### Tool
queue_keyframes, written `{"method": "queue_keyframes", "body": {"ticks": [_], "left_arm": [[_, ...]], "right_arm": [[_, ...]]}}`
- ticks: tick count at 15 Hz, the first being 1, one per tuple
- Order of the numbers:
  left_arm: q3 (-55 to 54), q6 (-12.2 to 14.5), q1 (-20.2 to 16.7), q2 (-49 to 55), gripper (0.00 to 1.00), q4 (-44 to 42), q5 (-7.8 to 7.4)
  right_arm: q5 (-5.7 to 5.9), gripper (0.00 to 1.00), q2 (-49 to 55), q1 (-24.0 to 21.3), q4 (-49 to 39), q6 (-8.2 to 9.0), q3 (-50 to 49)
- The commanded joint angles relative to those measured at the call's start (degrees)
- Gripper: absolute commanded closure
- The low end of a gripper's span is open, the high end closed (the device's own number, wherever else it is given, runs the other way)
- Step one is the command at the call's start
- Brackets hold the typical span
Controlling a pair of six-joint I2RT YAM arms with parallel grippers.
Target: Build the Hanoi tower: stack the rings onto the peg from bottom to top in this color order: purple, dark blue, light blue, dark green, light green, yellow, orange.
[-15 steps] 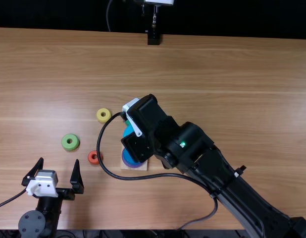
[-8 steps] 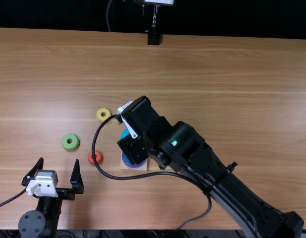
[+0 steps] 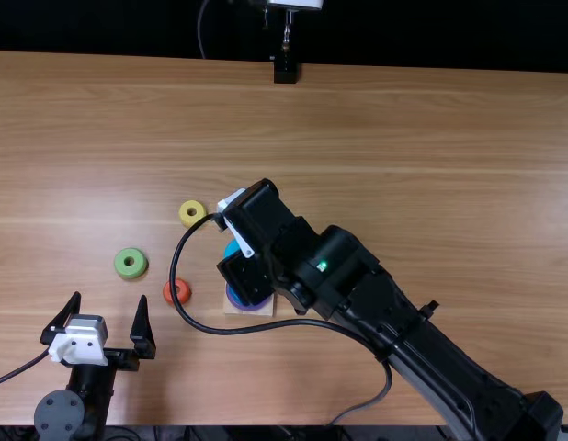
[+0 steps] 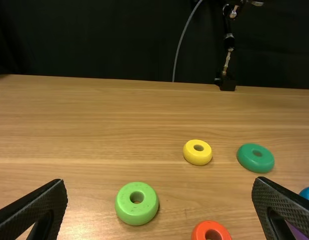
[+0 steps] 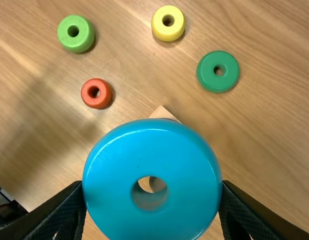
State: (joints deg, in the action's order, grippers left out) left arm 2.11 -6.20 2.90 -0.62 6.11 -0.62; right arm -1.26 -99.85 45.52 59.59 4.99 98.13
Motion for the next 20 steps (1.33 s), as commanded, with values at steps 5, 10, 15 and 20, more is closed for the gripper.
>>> {"method": "queue_keyframes", "body": {"ticks": [5,10,15,20], "left_arm": [[-2.11,0.4,-0.7,0.62,0.0,0.22,-0.01],[-2.11,0.4,-0.7,0.62,0.0,0.22,-0.01],[-2.11,0.4,-0.7,0.62,0.0,0.22,-0.01],[-2.11,0.4,-0.7,0.62,0.0,0.22,-0.01]], "right_arm": [[0.2,1.0,-0.87,0.8,-0.15,0.17,-2.33],[0.41,0.99,-0.87,0.8,-0.26,0.28,-2.15],[7.69,0.0,-0.87,0.8,-0.26,0.28,-2.33],[8.64,0.0,-0.78,0.71,-7.85,1.86,-0.48]]}}
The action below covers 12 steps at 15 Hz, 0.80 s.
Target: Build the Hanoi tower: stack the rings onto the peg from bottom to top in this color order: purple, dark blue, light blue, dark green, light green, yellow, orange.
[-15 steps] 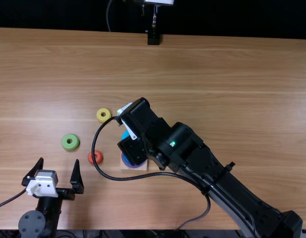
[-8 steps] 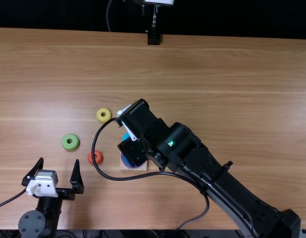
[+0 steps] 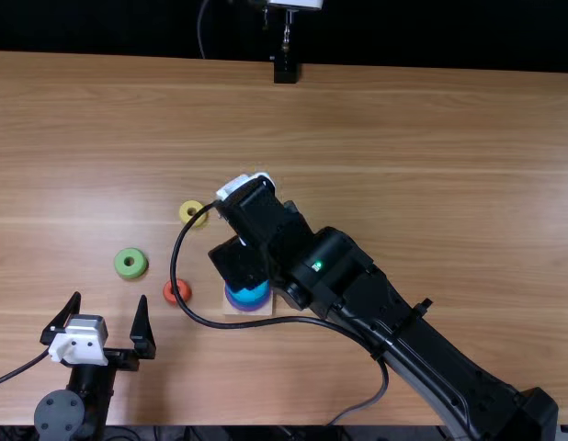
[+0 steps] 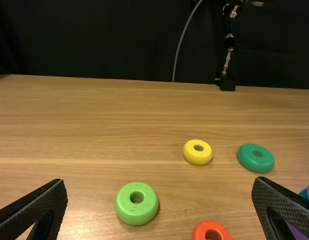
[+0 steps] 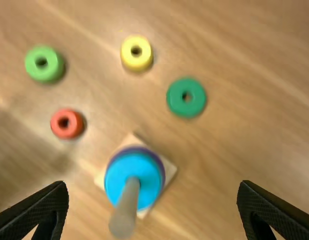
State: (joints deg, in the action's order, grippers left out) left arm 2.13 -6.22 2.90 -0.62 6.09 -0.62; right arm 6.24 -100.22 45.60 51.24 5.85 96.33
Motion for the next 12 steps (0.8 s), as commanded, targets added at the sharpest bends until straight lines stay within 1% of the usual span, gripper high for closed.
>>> {"method": "queue_keyframes", "body": {"ticks": [1,3,4,5,7,8,12], "left_arm": [[-2.13,0.42,-0.7,0.62,0.0,0.24,-0.01],[-2.13,0.42,-0.7,0.62,0.0,0.24,-0.01],[-2.13,0.42,-0.7,0.62,0.0,0.24,-0.01],[-2.13,0.42,-0.61,0.62,0.0,0.24,-0.01],[-2.13,0.42,-0.7,0.62,0.0,0.24,-0.01],[-2.13,0.42,-0.7,0.62,0.0,0.24,-0.01],[-2.13,0.42,-0.7,0.62,0.0,0.24,-0.01]], "right_arm": [[1.14,0.0,-0.41,0.54,-2.14,2.49,1.93],[1.25,0.0,-0.5,0.45,-6.36,6.28,3.6],[0.93,0.0,-0.59,0.01,-7.41,7.76,4.48],[0.72,0.0,-1.38,-1.4,-8.26,8.81,5.0],[0.83,0.0,-6.91,-3.42,-10.15,11.03,5.97],[0.83,0.0,-8.94,-4.03,-11.1,11.24,6.06],[1.04,0.0,-17.02,-7.2,-15.74,11.03,6.06]]}}
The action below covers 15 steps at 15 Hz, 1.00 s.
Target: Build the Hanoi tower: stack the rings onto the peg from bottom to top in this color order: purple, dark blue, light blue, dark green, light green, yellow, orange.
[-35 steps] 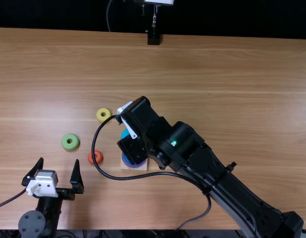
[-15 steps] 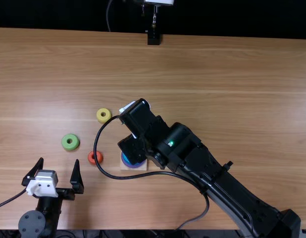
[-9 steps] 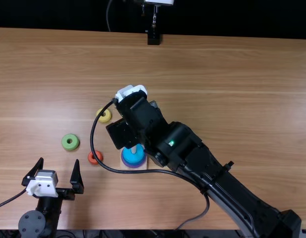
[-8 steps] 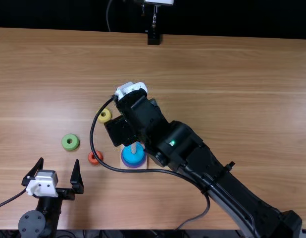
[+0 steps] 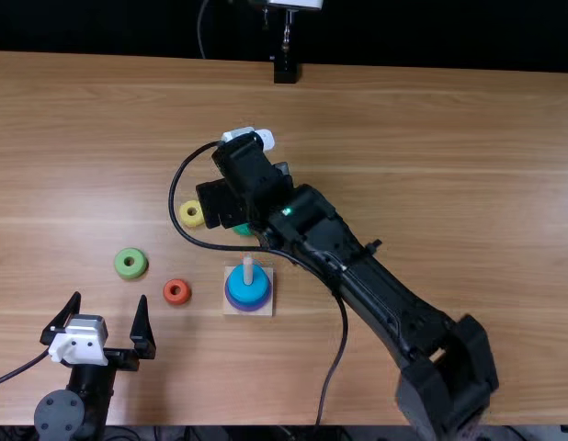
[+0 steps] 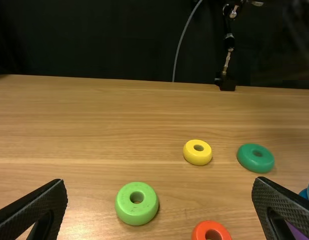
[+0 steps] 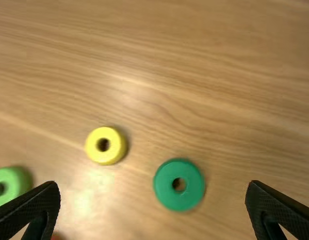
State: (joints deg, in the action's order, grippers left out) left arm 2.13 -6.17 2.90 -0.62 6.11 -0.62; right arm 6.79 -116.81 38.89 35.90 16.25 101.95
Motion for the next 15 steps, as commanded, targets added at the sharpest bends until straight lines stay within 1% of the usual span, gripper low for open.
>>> {"method": "queue_keyframes", "body": {"ticks": [1,3,4,5,6,9,15], "left_arm": [[-2.13,0.37,-0.7,0.62,0.0,0.22,-0.01],[-2.13,0.37,-0.7,0.62,0.0,0.22,-0.01],[-2.13,0.37,-0.7,0.62,0.0,0.22,-0.01],[-2.13,0.37,-0.7,0.62,0.0,0.22,-0.01],[-2.13,0.37,-0.7,0.62,0.0,0.11,-0.01],[-2.13,0.37,-0.7,0.62,0.0,0.22,-0.01],[-2.13,0.37,-0.7,0.62,0.0,0.22,-0.01]], "right_arm": [[0.49,0.0,-1.66,-1.01,-0.29,0.1,0.35],[0.49,0.0,-3.77,-1.89,0.34,-0.75,-0.26],[0.49,0.0,-4.65,-2.33,0.55,-2.96,-0.35],[0.49,0.0,-5.18,-2.51,0.65,-5.6,-0.44],[0.49,0.0,-5.79,-2.77,0.65,-7.18,-0.44],[0.39,0.0,-7.73,-4.53,0.65,-7.5,0.09],[0.49,0.0,-11.51,-4.62,1.29,-7.6,0.62]]}}
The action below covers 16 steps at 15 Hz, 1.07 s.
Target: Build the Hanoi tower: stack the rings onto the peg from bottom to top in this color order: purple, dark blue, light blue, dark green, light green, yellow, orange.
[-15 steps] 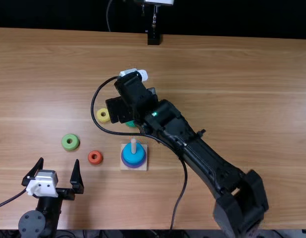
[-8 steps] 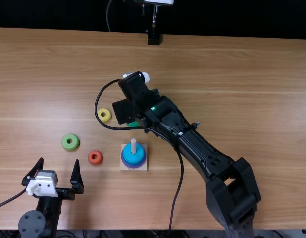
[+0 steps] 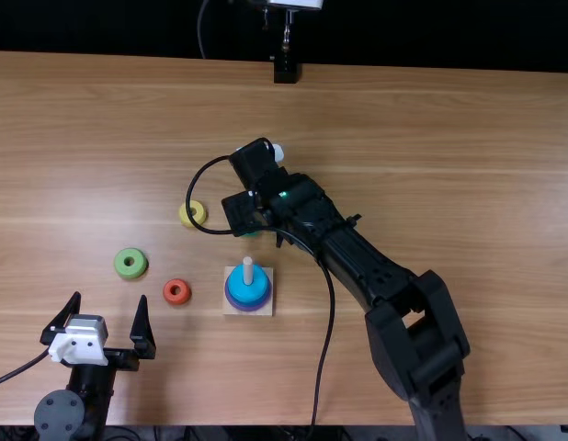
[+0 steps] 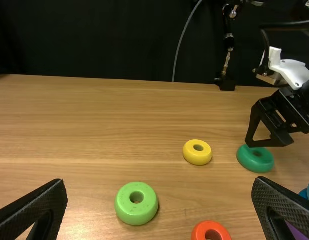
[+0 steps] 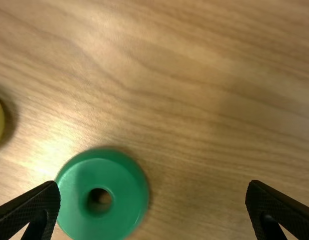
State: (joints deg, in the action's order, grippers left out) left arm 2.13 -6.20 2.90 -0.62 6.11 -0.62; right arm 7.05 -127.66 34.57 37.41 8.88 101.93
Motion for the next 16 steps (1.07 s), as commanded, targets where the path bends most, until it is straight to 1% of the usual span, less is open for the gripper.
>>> {"method": "queue_keyframes", "body": {"ticks": [1,10,14,16], "left_arm": [[-2.13,0.4,-0.7,0.62,0.0,0.22,-0.01],[-2.13,0.4,-0.7,0.62,0.0,0.22,-0.01],[-2.13,0.4,-0.7,0.62,0.0,0.22,-0.01],[-2.13,0.4,-0.7,0.62,0.0,0.22,-0.01]], "right_arm": [[0.23,0.0,-0.66,-0.2,0.2,-0.24,0.64],[0.12,0.0,-0.66,0.41,0.31,0.08,0.81],[0.12,0.0,-1.54,0.68,0.41,0.4,2.66],[0.12,0.0,-1.81,1.64,0.41,0.4,2.75]]}}
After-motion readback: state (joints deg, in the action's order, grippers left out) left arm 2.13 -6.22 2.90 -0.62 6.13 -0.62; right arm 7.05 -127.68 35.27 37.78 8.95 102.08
